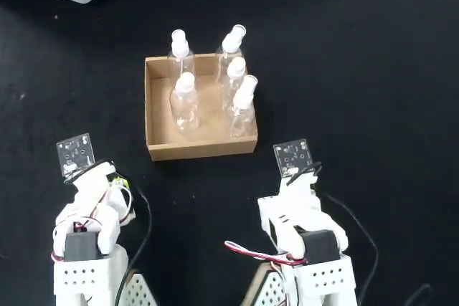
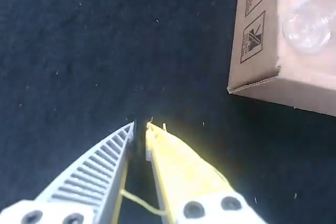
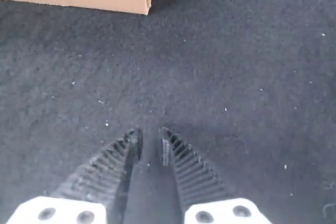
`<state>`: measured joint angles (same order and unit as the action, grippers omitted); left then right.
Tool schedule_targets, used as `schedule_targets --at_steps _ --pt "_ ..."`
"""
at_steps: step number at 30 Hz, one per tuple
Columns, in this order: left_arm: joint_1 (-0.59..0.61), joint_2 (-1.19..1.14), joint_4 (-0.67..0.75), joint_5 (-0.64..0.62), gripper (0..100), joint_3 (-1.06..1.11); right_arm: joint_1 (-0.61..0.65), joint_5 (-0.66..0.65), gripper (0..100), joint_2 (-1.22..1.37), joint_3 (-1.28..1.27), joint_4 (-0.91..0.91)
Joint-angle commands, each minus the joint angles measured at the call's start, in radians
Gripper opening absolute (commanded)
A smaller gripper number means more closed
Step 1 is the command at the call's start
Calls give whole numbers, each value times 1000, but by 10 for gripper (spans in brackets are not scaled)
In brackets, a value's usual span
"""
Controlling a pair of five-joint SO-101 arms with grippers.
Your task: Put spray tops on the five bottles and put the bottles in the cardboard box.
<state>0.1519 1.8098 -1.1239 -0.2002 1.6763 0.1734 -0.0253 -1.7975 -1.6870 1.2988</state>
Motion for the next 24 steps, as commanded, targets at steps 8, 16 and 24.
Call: schedule_targets --at_steps 8,16,24 --pt "-2 12 -92 11 30 24 -23 -8 12 -97 5 8" --pt "-5 14 -146 3 30 24 -23 -8 12 -97 5 8" --pt "-4 14 -146 3 30 24 -23 -8 12 -97 5 8"
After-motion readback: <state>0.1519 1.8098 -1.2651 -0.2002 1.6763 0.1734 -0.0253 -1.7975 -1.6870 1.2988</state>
